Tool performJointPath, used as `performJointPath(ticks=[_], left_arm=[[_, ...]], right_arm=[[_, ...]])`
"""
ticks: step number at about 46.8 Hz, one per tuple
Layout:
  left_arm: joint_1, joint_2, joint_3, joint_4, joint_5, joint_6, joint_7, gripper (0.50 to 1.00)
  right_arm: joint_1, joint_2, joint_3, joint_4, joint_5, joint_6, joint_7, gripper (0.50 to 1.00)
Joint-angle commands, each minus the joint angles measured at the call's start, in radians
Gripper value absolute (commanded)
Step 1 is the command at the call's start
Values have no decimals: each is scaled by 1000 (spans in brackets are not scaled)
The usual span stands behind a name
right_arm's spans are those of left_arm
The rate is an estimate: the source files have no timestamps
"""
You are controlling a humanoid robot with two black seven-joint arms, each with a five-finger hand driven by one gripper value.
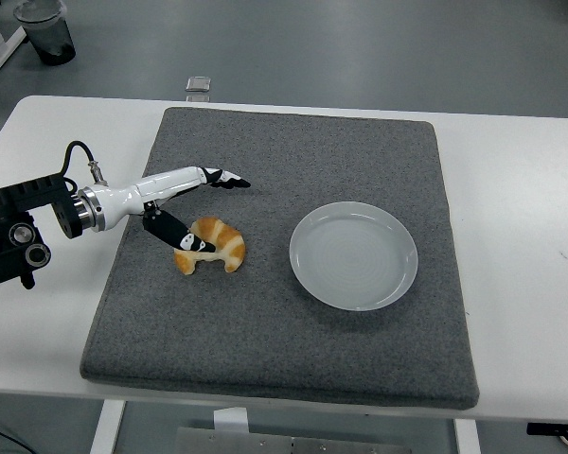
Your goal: Place the bread on the plate
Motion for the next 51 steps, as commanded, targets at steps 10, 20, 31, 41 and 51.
performJointPath(ticks=[10,20,31,41,51], left_arm=[[-1,-5,6,3,27,-1,1,941],[-9,-9,54,15,40,-1,1,941],[-11,-39,54,35,60,4,2,941],[-17,-69,55,58,69,4,4,941],[-23,-91,55,89,84,4,4,941]], right_arm=[[0,0,0,0,0,0,0,932],[0,0,0,0,0,0,0,932],[0,0,0,0,0,0,0,932],[0,0,0,0,0,0,0,932],[0,0,0,0,0,0,0,932]])
